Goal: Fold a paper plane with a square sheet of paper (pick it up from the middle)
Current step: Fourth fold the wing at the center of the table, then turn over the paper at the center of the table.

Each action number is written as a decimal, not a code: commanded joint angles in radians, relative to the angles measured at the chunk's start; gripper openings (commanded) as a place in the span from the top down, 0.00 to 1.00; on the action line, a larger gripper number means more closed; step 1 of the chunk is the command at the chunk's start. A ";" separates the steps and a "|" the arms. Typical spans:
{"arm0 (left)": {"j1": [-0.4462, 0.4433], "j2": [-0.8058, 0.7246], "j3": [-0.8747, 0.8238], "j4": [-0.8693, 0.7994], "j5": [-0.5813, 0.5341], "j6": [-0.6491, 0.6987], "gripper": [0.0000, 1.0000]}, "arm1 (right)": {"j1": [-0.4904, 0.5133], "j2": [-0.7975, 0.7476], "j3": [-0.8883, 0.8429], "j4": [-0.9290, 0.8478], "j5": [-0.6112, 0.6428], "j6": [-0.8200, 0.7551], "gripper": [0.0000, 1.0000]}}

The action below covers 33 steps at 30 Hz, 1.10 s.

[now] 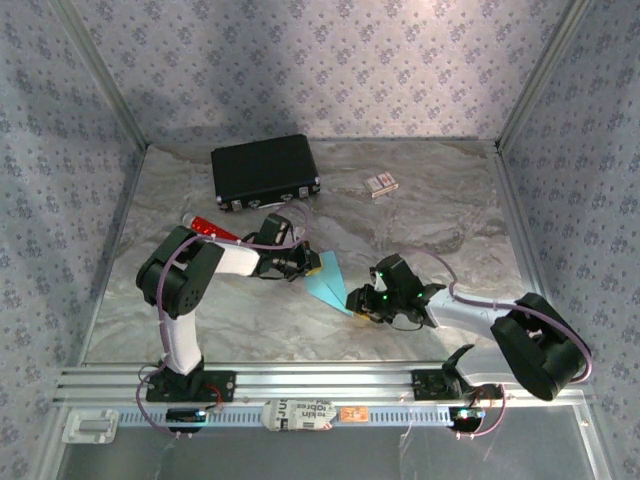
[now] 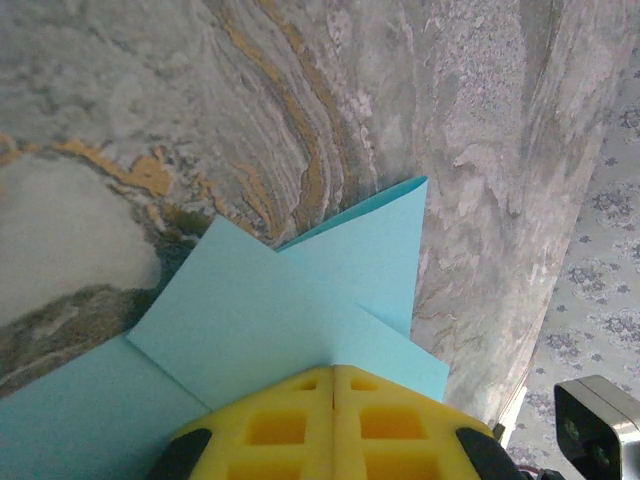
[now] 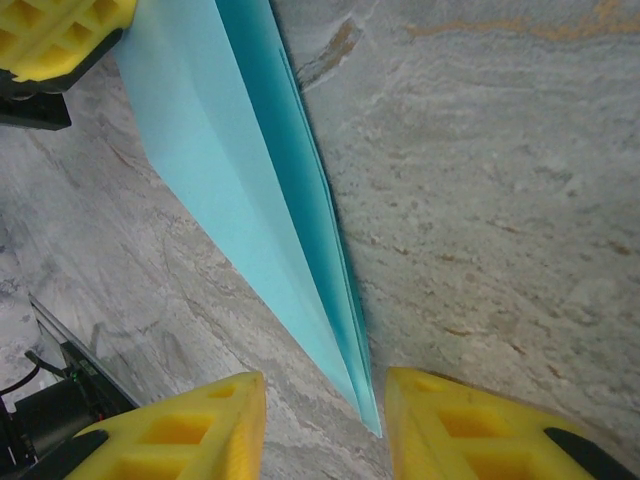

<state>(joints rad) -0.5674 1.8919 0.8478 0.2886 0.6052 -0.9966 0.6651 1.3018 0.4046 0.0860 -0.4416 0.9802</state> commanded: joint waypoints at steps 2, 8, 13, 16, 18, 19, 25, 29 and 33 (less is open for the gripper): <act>0.014 0.009 -0.029 -0.052 -0.059 -0.008 0.97 | -0.005 0.025 -0.007 0.001 -0.024 0.008 0.63; 0.013 0.006 -0.028 -0.053 -0.058 -0.008 0.97 | -0.004 0.053 0.000 0.024 -0.032 0.009 0.64; 0.014 0.006 -0.027 -0.055 -0.061 -0.008 0.97 | -0.007 0.051 -0.013 0.091 -0.044 0.023 0.68; 0.013 0.006 -0.027 -0.054 -0.061 -0.008 0.97 | -0.014 0.044 -0.010 0.097 -0.036 0.017 0.69; 0.013 0.005 -0.029 -0.052 -0.062 -0.009 0.97 | -0.020 0.044 -0.007 0.106 -0.037 0.015 0.69; 0.012 0.006 -0.029 -0.052 -0.062 -0.010 0.97 | -0.022 0.048 -0.002 0.109 -0.039 0.012 0.69; 0.014 0.006 -0.032 -0.049 -0.061 -0.013 0.97 | -0.035 0.059 0.006 0.133 -0.057 0.002 0.70; 0.014 0.007 -0.033 -0.047 -0.061 -0.014 0.97 | -0.040 0.073 0.009 0.155 -0.076 0.001 0.71; 0.014 0.007 -0.033 -0.046 -0.058 -0.014 0.97 | -0.043 0.091 0.016 0.162 -0.083 -0.004 0.71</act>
<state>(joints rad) -0.5667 1.8919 0.8459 0.2932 0.6052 -1.0008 0.6296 1.3758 0.4030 0.2298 -0.5007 0.9871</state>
